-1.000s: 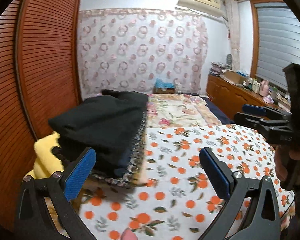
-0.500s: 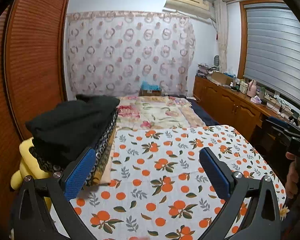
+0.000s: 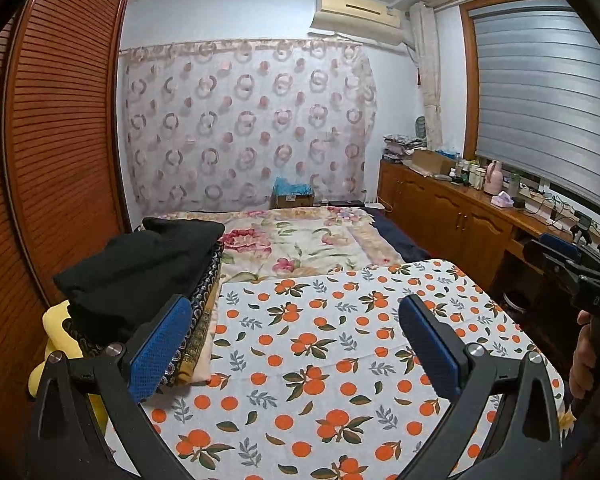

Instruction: Fold small clothes

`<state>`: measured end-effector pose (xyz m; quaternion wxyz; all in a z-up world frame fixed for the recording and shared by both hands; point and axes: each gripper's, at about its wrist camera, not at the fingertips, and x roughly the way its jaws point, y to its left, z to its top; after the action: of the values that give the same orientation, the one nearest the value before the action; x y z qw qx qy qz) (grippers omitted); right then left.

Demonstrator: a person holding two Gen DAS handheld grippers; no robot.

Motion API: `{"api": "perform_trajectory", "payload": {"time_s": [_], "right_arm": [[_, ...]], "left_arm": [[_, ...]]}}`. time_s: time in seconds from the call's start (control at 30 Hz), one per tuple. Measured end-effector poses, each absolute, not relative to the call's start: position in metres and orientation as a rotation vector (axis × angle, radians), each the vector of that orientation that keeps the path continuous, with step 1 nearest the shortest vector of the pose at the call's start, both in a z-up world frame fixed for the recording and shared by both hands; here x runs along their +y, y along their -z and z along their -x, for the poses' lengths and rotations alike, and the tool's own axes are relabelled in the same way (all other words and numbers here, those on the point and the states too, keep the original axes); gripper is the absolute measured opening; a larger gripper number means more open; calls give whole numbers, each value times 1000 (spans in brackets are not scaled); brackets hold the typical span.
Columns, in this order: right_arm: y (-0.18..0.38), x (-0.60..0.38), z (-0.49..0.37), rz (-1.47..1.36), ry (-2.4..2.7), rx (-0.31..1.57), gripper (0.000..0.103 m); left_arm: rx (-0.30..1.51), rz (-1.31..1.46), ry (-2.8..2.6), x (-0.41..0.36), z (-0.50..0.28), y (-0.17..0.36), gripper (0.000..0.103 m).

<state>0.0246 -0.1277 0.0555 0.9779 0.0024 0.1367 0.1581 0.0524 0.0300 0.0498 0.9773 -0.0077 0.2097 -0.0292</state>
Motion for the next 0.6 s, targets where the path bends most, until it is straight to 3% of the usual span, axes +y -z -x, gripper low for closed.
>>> {"api": "perform_trajectory", "payload": {"time_s": [0.6], "right_arm": [[-51,-140,-27,6,-299,275,83]], "left_arm": [[420,15,62,27,-49,-52,103]]}}
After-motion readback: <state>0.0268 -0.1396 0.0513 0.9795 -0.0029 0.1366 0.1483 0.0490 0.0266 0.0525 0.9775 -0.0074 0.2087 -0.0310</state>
